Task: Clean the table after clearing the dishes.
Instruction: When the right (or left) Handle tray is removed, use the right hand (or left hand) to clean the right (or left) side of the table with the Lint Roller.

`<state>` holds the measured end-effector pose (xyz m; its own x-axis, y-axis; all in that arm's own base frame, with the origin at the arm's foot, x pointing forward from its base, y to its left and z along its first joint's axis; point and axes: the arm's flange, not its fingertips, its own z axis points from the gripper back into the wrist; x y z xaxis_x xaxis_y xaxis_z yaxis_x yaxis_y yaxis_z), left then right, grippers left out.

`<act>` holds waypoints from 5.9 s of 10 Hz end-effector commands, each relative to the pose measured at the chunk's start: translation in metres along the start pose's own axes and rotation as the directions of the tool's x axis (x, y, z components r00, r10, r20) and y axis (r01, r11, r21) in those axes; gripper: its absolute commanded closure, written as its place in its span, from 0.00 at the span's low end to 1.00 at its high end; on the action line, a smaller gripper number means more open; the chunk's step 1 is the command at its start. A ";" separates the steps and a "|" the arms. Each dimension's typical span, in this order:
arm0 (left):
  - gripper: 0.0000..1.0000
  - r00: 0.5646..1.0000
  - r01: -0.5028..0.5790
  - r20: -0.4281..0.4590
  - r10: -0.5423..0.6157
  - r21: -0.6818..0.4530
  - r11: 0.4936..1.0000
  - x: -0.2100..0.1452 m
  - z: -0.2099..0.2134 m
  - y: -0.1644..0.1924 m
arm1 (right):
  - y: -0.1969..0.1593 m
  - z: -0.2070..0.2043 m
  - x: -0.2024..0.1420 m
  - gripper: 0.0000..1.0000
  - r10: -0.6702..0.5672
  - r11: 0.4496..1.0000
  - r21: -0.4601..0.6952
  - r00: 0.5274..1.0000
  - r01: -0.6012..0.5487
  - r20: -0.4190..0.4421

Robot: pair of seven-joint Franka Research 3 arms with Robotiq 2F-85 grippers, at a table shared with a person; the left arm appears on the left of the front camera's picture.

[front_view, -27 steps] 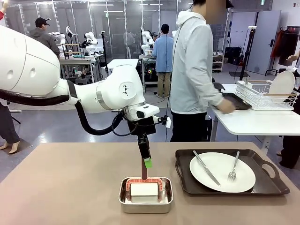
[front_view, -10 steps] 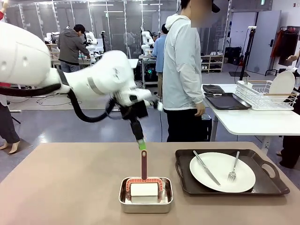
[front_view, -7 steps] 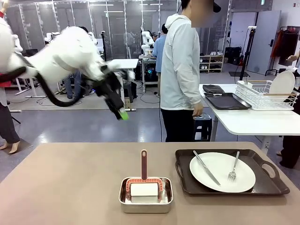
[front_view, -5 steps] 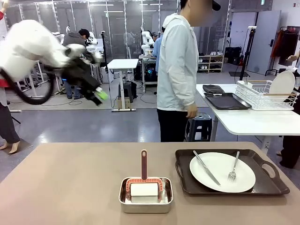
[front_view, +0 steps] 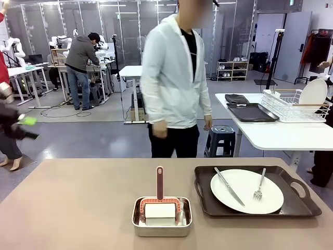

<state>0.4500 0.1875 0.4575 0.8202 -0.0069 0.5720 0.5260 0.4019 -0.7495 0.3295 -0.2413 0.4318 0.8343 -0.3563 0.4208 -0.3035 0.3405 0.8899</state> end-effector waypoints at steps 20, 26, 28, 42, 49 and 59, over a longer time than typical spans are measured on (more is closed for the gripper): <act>0.00 0.959 -0.252 0.156 0.238 0.071 0.965 -0.101 0.100 0.063 | 0.003 0.000 -0.002 0.00 0.005 1.000 0.005 1.000 -0.005 0.003; 0.00 0.959 -0.252 0.156 0.238 0.071 0.965 -0.101 0.100 0.063 | 0.003 0.000 -0.002 0.00 0.005 1.000 0.005 1.000 -0.005 0.003; 0.00 0.959 -0.252 0.156 0.238 0.071 0.965 -0.101 0.100 0.063 | 0.003 0.000 -0.002 0.00 0.005 1.000 0.005 1.000 -0.005 0.003; 0.00 0.959 -0.252 0.156 0.238 0.071 0.965 -0.101 0.100 0.063 | 0.208 -0.504 0.025 0.00 0.303 0.629 0.108 0.115 -0.770 -0.946; 0.00 0.959 -0.252 0.156 0.238 0.071 0.965 -0.101 0.100 0.063 | 0.196 -0.531 -0.005 0.00 0.321 0.619 0.173 0.046 -0.766 -0.946; 0.00 0.959 -0.252 0.156 0.238 0.071 0.965 -0.101 0.100 0.063 | 0.170 -0.649 -0.066 0.00 0.352 0.551 0.400 -0.231 -0.732 -0.907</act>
<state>0.3807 0.3043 0.3837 0.8810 0.2375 0.4091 0.2740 0.4489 -0.8505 0.5167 0.3999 0.4362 0.1083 0.9897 0.0931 -0.9641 0.0817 0.2526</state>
